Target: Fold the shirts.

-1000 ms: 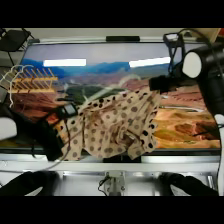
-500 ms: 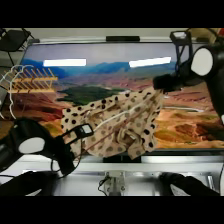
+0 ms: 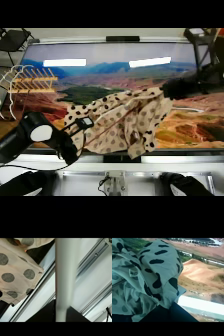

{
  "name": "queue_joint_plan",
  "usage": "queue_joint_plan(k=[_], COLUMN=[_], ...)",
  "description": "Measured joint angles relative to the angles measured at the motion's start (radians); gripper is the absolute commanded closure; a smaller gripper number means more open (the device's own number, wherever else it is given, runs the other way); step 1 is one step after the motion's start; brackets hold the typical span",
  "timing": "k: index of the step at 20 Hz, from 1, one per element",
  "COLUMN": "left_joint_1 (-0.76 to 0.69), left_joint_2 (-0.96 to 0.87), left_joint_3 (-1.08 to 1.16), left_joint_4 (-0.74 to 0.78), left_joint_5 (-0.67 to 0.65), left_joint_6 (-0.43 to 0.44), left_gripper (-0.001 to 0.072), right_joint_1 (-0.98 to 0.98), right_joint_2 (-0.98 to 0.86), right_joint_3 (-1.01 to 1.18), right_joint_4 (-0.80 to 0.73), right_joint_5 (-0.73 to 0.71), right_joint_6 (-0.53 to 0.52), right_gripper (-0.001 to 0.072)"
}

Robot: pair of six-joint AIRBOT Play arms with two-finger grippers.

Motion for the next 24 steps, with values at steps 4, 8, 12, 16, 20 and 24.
queue_joint_plan(k=[4, 8, 12, 16, 20, 24], left_joint_1=[-0.027, -0.045, -0.05, -0.053, -0.053, -0.052], left_joint_2=[-0.033, -0.087, -0.143, -0.183, -0.197, -0.203], left_joint_3=[0.003, 0.005, 0.006, 0.014, 0.047, 0.077], left_joint_4=[0.0, 0.0, -0.014, -0.051, -0.068, -0.085], left_joint_5=[0.009, 0.145, 0.301, 0.395, 0.454, 0.439], left_joint_6=[0.045, -0.037, -0.156, -0.199, -0.2, -0.082], left_gripper=[0.0664, 0.0664, 0.0664, 0.0664, 0.0664, 0.0664], right_joint_1=[0.0, 0.0, 0.0, 0.0, 0.005, 0.065], right_joint_2=[0.022, 0.027, 0.028, 0.028, 0.024, -0.013], right_joint_3=[0.0, 0.0, 0.0, 0.0, 0.0, 0.0], right_joint_4=[0.102, 0.235, 0.36, 0.517, 0.595, 0.595], right_joint_5=[-0.053, -0.089, -0.105, -0.142, -0.162, -0.177], right_joint_6=[-0.016, -0.017, -0.006, 0.012, 0.035, 0.028], right_gripper=[0.0637, 0.0637, 0.0637, 0.0637, 0.0637, 0.0637])
